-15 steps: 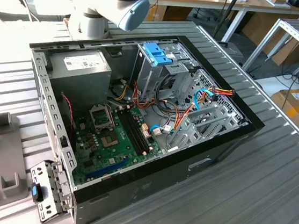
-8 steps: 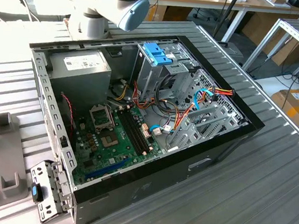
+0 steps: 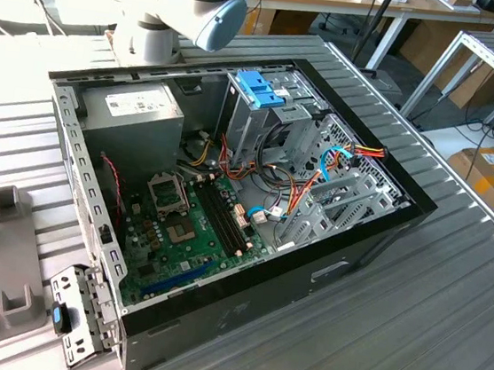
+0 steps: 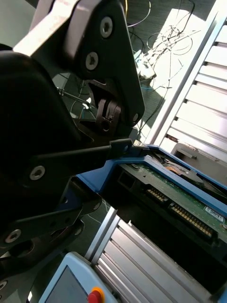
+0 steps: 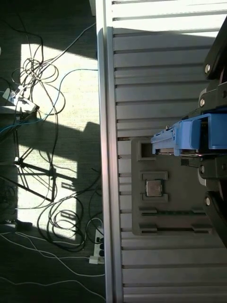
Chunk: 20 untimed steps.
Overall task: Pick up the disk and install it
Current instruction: 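Pick up the disk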
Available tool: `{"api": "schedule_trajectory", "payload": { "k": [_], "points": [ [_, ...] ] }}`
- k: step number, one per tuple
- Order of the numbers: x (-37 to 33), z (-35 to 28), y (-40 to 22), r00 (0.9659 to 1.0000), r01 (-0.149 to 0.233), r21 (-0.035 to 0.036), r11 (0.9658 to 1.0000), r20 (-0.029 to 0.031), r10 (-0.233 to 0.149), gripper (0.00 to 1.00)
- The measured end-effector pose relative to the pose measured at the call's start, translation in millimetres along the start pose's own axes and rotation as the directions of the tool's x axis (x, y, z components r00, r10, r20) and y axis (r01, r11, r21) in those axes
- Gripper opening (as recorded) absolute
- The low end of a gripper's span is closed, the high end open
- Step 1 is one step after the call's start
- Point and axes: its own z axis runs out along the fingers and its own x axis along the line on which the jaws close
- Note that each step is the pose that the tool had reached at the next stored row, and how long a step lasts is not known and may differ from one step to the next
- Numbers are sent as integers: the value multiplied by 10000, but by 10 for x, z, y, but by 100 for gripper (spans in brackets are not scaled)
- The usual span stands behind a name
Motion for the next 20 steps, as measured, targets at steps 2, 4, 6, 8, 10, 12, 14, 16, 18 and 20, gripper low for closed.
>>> {"api": "schedule_trajectory", "payload": {
  "k": [2, 4, 6, 8, 10, 12, 14, 16, 18, 20],
  "points": [
    [0, -11, 1, 10000, 0, 0, 10000, 0, 0, 37],
    [-1, -22, 1, 10000, 0, 0, 10000, 0, 0, 37],
    [-1, -38, 2, 10000, 0, 1, 10000, 0, 0, 37],
    [-2, -53, 3, 10000, 0, 0, 10000, 0, 0, 37],
    [-2, -73, 4, 10000, 0, 0, 10000, 0, 0, 37],
    [-3, -94, 5, 10000, 0, 1, 10000, 0, 0, 37],
    [-3, -105, 6, 10000, 0, 0, 10000, 0, 0, 37],
    [-3, -116, 7, 10000, 0, 0, 10000, 0, 0, 37],
    [-4, -133, 7, 10000, 0, 0, 10000, 0, 0, 37],
    [-4, -145, 8, 10000, 0, 0, 10000, 0, 0, 37]
  ]
}}
